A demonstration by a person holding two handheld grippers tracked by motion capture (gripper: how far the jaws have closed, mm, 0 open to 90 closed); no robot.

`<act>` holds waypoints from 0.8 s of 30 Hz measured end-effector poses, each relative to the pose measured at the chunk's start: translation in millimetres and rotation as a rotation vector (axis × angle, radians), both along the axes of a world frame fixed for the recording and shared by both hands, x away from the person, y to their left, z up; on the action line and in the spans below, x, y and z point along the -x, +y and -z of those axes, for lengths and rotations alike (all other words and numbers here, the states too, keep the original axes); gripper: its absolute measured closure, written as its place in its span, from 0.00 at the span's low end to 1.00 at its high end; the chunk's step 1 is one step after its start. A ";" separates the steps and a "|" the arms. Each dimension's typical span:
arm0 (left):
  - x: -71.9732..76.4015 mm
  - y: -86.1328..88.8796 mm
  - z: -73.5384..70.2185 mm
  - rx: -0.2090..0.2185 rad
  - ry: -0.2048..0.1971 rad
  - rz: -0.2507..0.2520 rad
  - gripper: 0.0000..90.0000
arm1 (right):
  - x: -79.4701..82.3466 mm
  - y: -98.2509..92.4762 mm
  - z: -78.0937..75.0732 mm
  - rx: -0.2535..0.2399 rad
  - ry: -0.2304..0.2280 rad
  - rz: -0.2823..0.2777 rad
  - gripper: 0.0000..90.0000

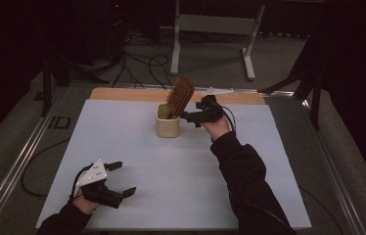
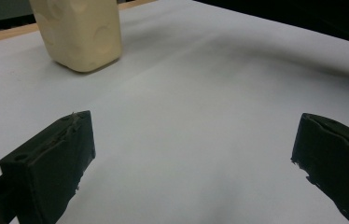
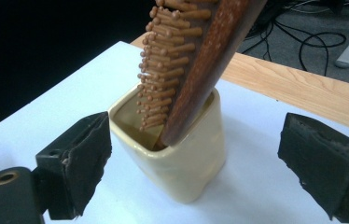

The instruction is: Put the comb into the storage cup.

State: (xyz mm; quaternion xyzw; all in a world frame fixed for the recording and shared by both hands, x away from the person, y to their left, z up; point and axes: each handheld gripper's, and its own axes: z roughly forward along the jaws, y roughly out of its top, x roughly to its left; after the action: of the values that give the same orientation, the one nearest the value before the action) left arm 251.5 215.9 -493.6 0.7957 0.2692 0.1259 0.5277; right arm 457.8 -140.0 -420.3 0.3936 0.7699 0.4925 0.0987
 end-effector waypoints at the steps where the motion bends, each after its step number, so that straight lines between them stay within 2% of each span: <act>1: 0.2 0.2 -0.1 0.000 0.000 0.001 0.00 | 1.5 -1.5 0.1 0.002 -0.002 0.002 0.10; 9: 2.1 -0.4 -0.5 -0.001 -0.003 0.003 0.00 | 11.4 -11.2 1.2 0.003 -0.014 -0.008 0.10; 17: 2.4 1.3 -1.8 0.001 -0.006 0.003 0.00 | 18.4 -22.0 3.4 -0.005 -0.011 0.007 0.10; 24: 2.2 2.1 -2.3 0.005 -0.005 0.003 0.00 | 26.8 -29.4 7.2 -0.004 -0.026 -0.008 0.10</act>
State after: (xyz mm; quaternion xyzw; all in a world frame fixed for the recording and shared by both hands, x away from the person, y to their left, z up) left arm 249.3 218.0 -491.3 0.7945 0.2671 0.1263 0.5305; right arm 430.9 -169.4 -427.5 0.3841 0.7691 0.4996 0.1061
